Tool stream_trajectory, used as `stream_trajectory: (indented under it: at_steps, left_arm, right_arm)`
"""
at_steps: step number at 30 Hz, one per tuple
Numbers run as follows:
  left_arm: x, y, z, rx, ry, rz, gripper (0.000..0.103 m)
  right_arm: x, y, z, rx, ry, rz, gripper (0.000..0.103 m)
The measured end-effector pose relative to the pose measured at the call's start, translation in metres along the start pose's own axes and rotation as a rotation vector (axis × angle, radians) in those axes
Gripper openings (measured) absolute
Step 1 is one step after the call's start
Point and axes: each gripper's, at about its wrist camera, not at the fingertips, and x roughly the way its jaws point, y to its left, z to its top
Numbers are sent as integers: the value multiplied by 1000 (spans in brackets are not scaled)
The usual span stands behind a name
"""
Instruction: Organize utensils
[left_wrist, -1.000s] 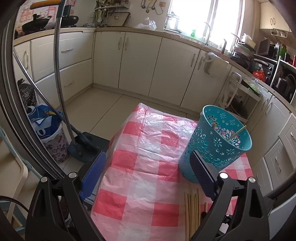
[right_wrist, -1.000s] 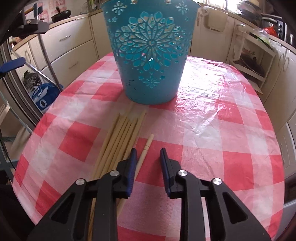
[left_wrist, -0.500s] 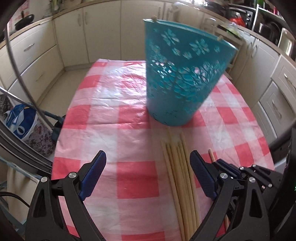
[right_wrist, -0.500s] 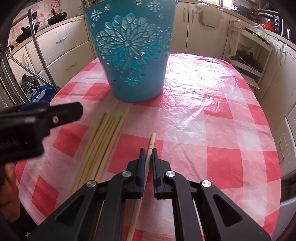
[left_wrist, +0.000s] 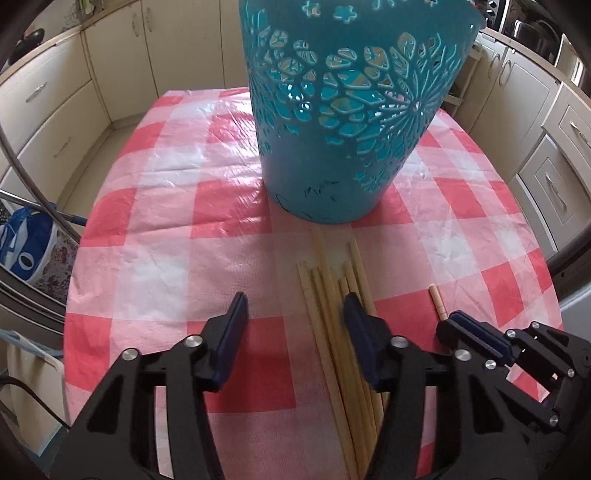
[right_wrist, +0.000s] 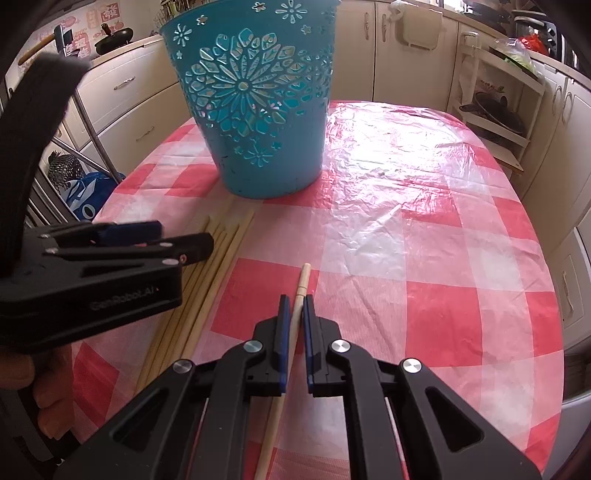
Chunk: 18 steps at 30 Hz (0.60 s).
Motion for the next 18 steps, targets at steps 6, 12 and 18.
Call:
stream_trajectory:
  at_steps: [6,12,18]
  left_arm:
    - [-2,6,-1,-26,13,-88,14]
    - [-17,32,-6,-101,18,-162,5]
    - [-10,49,-11,-137,77,-196,5]
  right_arm:
    - [0,0,0,0,0,-1,8]
    - [0,1,-1,0,-1,-3,8]
    - [1,2,0,1,-3,-4,8]
